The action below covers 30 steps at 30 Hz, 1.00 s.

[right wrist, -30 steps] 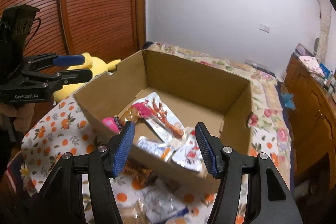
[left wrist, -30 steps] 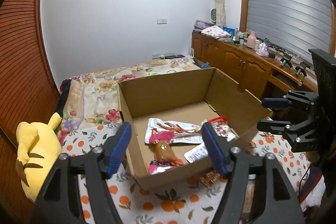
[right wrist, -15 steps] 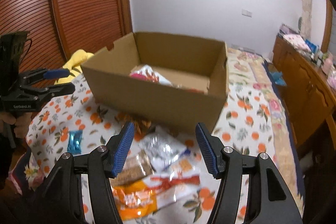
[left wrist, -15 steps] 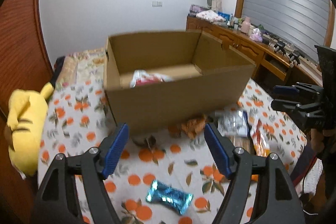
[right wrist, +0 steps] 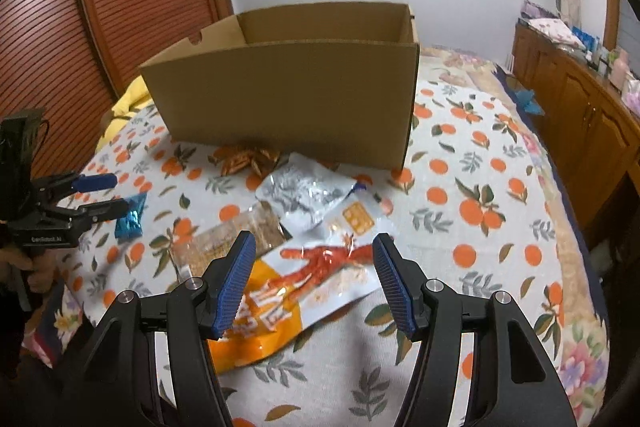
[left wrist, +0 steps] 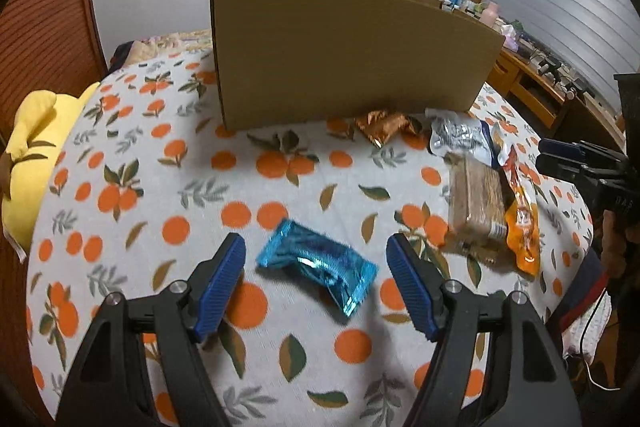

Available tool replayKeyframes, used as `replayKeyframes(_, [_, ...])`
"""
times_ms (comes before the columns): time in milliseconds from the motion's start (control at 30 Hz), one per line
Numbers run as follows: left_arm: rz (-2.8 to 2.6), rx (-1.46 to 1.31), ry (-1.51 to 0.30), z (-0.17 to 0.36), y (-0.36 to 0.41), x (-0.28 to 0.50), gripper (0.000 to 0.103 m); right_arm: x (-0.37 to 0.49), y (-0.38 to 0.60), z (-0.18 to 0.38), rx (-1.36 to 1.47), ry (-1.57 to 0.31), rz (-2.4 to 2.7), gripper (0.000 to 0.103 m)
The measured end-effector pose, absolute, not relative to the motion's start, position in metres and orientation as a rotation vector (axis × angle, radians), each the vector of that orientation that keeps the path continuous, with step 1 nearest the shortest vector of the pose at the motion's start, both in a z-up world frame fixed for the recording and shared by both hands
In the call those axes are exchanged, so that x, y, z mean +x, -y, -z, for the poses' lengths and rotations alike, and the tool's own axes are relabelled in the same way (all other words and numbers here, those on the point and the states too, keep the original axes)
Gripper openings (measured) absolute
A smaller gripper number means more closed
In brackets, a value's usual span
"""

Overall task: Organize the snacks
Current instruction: 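Move both tools back toward the blue wrapper on the table, then grasp the blue foil wrapper with left tool while right tool grasps the orange spicy-strip pouch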

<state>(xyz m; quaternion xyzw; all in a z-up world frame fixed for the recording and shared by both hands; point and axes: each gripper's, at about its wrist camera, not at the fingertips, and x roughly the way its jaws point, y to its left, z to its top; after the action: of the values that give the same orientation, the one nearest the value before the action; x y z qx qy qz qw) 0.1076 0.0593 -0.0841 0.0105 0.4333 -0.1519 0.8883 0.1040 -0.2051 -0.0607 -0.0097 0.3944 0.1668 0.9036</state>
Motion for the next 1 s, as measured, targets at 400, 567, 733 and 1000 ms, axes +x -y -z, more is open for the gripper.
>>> replayKeyframes(400, [0.326,-0.036,-0.917,0.090,-0.061,0.108,0.047,0.095,0.215,0.082,0.013,-0.861,-0.329,0.063])
replayKeyframes(567, [0.324,-0.037,-0.922,0.091,-0.057,0.114,0.051,0.094,0.217,0.087,0.030,-0.868,-0.325,0.063])
replayKeyframes(733, [0.303,0.001,-0.925,0.094,-0.051,0.122,0.057,0.093,0.220,0.093,0.049,-0.881,-0.319,0.062])
replayKeyframes(1000, [0.271,0.003,-0.937,0.094,-0.064,0.115,0.060,0.094,0.222,0.094,0.061,-0.882,-0.313,0.063])
